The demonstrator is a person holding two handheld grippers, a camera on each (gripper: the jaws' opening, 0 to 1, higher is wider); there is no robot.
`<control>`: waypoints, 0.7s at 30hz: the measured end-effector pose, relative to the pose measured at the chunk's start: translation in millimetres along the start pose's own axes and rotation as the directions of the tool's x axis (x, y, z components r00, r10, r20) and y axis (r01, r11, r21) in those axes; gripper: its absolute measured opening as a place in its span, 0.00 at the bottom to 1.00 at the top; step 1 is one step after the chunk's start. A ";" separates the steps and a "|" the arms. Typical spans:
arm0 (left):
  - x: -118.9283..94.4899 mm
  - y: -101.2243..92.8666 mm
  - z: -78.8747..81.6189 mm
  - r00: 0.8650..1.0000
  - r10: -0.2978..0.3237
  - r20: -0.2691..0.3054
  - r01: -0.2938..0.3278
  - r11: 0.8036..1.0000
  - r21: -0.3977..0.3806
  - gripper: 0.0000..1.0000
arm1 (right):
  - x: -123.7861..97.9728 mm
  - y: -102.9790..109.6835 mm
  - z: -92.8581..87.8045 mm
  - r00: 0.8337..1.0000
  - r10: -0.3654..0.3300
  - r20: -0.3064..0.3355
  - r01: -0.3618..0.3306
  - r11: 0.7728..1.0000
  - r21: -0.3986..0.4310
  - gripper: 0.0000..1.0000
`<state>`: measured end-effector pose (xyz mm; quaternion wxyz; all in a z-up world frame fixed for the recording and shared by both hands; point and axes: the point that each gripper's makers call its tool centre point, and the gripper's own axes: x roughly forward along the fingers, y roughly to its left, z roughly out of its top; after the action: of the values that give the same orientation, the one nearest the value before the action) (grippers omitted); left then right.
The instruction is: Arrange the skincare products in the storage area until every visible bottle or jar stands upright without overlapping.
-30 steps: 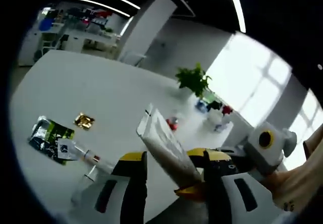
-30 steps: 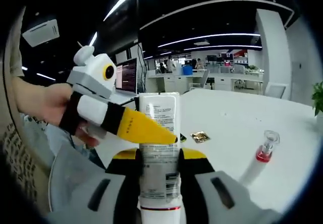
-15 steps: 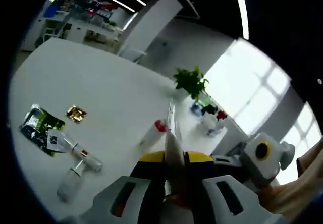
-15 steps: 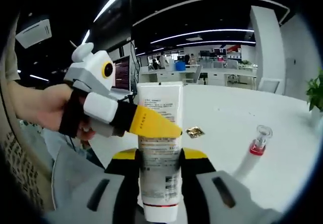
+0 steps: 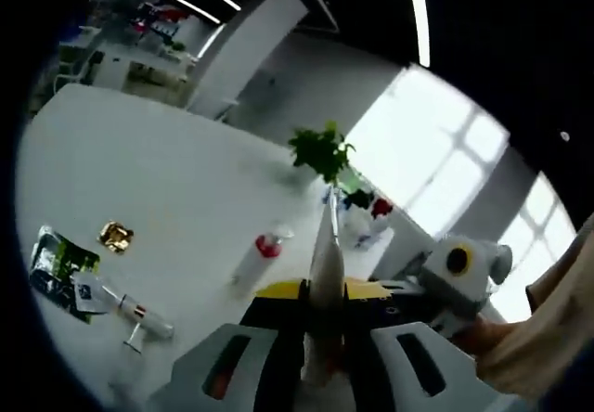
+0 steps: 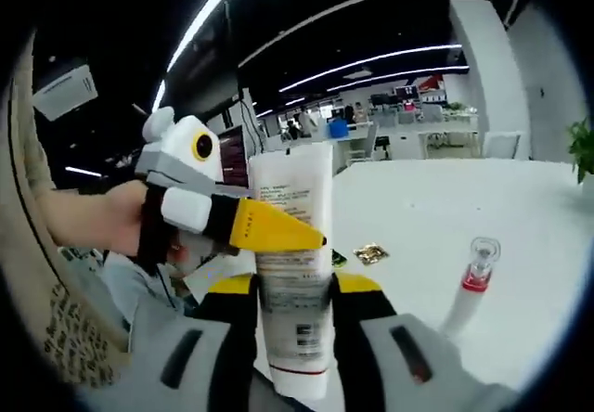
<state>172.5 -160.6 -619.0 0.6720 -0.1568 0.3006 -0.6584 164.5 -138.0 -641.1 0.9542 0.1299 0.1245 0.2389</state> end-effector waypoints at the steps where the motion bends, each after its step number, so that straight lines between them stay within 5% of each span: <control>1: -1.4 -5.0 4.9 1.000 -0.030 0.006 0.030 1.000 -0.004 0.10 | -3.1 2.5 4.5 0.999 0.052 0.014 -0.053 0.999 0.014 0.29; 6: -5.5 -41.1 22.5 0.974 -0.224 0.031 0.225 0.974 -0.002 0.10 | -12.4 16.7 19.0 0.971 0.238 0.025 -0.239 0.969 0.055 0.33; 8: -5.2 -51.3 25.0 0.963 -0.268 0.014 0.268 0.963 0.023 0.10 | -19.0 31.6 24.1 0.940 0.341 0.018 -0.342 0.938 0.058 0.26; 9: -5.2 -55.2 26.0 0.958 -0.286 0.008 0.285 0.958 0.033 0.10 | -17.4 24.3 26.9 0.952 0.304 0.020 -0.305 0.952 0.037 0.27; 11: -4.6 -59.7 25.3 0.951 -0.308 -0.022 0.308 0.950 0.042 0.10 | -21.2 34.0 27.0 0.938 0.347 -0.002 -0.347 0.938 0.011 0.25; 15: -3.3 -57.8 25.4 0.949 -0.312 -0.050 0.315 0.947 0.066 0.11 | -19.6 34.4 25.3 0.953 0.301 0.010 -0.301 0.953 -0.019 0.22; 19: 3.4 -45.4 25.2 0.971 -0.237 -0.028 0.238 0.970 0.044 0.15 | -14.8 22.7 21.0 0.978 0.209 0.016 -0.209 0.978 -0.004 0.20; 21: 8.8 -33.2 24.7 0.988 -0.151 -0.012 0.152 0.987 0.059 0.18 | -12.1 11.9 16.9 0.990 0.139 0.006 -0.139 0.990 0.006 0.20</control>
<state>160.9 -176.6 -581.5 0.6234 -0.1566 0.2705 -0.7168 154.2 -137.0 -619.5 0.9352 0.1419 0.1133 0.3040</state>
